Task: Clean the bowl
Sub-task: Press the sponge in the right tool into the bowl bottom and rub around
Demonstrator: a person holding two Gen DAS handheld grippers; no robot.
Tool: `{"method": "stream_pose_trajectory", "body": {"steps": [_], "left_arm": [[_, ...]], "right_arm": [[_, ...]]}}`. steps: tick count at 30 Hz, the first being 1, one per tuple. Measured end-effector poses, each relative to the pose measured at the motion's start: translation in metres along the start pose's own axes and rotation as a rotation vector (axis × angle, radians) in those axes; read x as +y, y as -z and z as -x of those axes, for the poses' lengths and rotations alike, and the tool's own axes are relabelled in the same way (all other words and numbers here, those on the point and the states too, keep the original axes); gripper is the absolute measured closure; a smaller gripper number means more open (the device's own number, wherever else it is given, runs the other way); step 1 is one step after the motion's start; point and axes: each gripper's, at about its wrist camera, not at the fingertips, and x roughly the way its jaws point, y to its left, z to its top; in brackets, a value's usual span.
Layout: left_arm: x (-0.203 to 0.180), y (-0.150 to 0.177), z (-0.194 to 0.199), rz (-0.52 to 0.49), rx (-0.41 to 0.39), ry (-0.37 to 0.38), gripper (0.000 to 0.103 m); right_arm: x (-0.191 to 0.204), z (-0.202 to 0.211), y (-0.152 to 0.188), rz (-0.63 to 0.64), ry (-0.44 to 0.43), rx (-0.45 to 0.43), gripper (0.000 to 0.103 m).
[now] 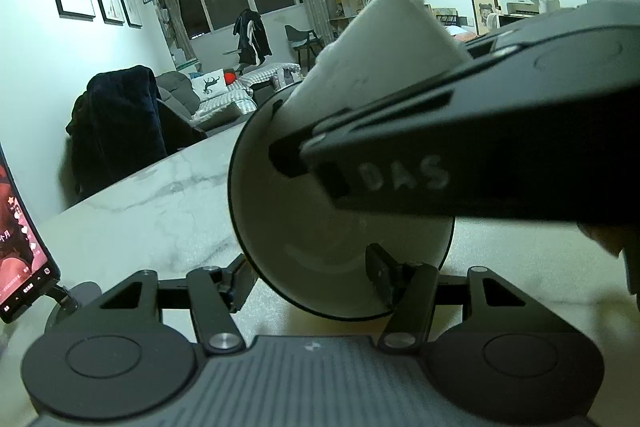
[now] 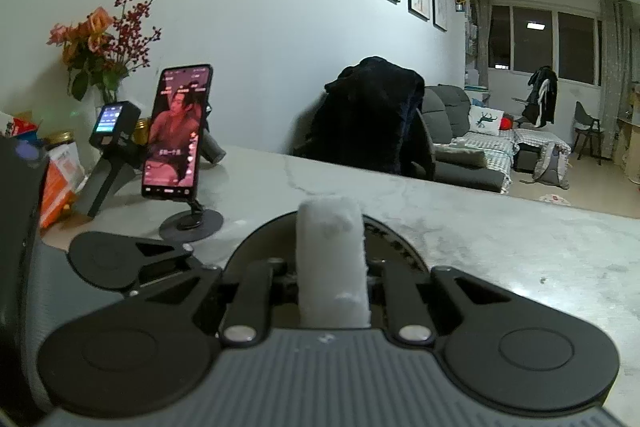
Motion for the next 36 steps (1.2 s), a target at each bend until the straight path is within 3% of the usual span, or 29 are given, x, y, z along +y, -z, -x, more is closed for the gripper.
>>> {"method": "stream_pose_trajectory", "body": {"steps": [30, 36], "left_arm": [[0.0051, -0.0047, -0.0086, 0.005, -0.002, 0.023, 0.043], [0.0041, -0.0057, -0.0095, 0.003, -0.002, 0.018, 0.043]], "right_arm": [[-0.0090, 0.0005, -0.0012, -0.053, 0.029, 0.008, 0.085], [-0.0020, -0.0019, -0.0015, -0.043, -0.012, 0.014, 0.085]]}}
